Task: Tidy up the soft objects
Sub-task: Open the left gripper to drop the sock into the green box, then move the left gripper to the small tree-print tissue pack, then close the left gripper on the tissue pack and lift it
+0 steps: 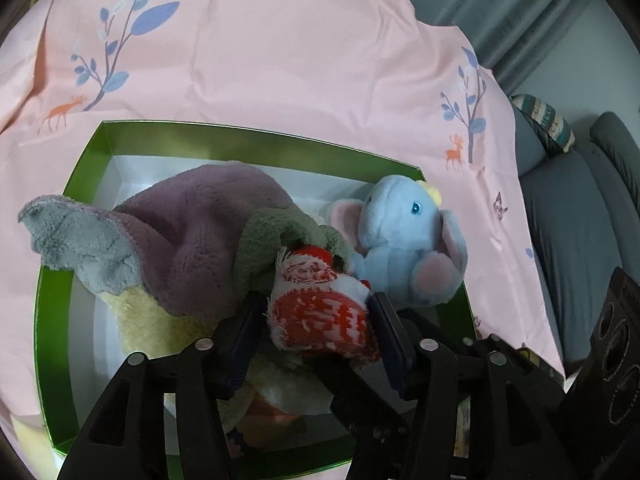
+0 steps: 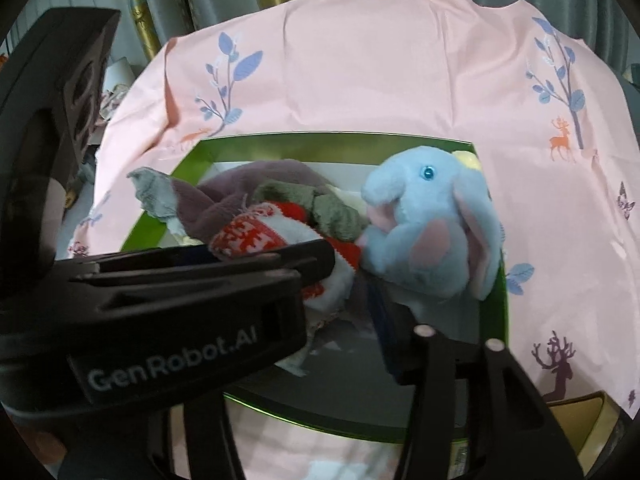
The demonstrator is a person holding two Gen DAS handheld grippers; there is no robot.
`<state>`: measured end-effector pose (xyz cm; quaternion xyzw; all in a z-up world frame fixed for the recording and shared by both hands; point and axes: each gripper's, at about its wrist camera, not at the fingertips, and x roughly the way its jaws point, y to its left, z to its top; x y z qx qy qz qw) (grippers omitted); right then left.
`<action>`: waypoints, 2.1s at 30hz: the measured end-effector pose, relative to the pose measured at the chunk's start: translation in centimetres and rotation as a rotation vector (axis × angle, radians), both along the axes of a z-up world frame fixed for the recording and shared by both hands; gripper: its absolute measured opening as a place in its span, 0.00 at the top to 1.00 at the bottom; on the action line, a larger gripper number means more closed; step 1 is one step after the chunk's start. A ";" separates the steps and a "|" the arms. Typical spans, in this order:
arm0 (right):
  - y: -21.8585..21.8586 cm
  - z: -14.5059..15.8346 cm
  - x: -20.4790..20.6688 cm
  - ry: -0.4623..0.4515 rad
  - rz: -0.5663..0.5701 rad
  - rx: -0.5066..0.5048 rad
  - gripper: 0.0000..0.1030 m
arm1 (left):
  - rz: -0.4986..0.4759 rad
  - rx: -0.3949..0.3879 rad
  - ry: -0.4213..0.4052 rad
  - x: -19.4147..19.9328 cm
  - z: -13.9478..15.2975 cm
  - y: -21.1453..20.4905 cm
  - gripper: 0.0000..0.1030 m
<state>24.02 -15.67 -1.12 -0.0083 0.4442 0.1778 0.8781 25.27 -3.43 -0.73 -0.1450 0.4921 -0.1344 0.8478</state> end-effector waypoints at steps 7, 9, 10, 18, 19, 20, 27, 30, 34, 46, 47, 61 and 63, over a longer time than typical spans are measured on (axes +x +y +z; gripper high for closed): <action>-0.6 1.3 -2.3 -0.035 -0.031 -0.045 0.30 | 0.006 0.069 -0.024 -1.6 1.7 -0.1 0.08; -0.6 1.9 -3.3 -0.062 -0.029 -0.070 0.30 | 0.004 0.099 -0.044 -2.4 2.3 -0.1 0.07; -0.5 2.2 -3.7 -0.072 -0.028 -0.078 0.29 | 0.003 0.116 -0.055 -3.0 2.7 0.0 0.07; -0.8 4.3 -7.3 -0.138 -0.009 -0.132 0.17 | 0.033 0.117 -0.105 -6.8 5.0 1.5 0.07; -0.8 4.5 -7.8 -0.141 -0.008 -0.134 0.15 | 0.034 0.115 -0.109 -7.3 5.3 1.7 0.07; -0.9 4.8 -8.3 -0.150 -0.007 -0.138 0.15 | 0.035 0.114 -0.112 -7.7 5.5 1.9 0.07; -1.2 6.4 -12.2 -0.197 0.036 -0.120 0.13 | 0.012 0.069 -0.111 -11.2 6.1 2.5 0.07; -1.8 7.0 -14.6 -0.221 0.074 -0.093 0.13 | -0.023 0.024 -0.100 -13.0 5.6 2.6 0.07; -3.9 6.7 -18.6 -0.251 0.128 -0.005 0.13 | -0.059 -0.022 -0.069 -15.2 4.0 2.3 0.07; -8.7 1.5 -25.1 -0.184 0.179 0.106 0.13 | -0.088 -0.123 0.061 -14.8 -1.9 -2.9 0.07; -8.8 1.6 -24.9 -0.185 0.171 0.114 0.13 | -0.069 -0.150 0.073 -14.0 -2.1 -3.4 0.07; -10.0 0.6 -24.4 -0.193 0.154 0.188 0.13 | -0.045 -0.101 0.141 -7.7 -4.4 -9.7 0.20; -10.1 0.5 -24.4 -0.201 0.149 0.185 0.13 | -0.040 -0.110 0.155 -7.5 -4.9 -9.8 0.29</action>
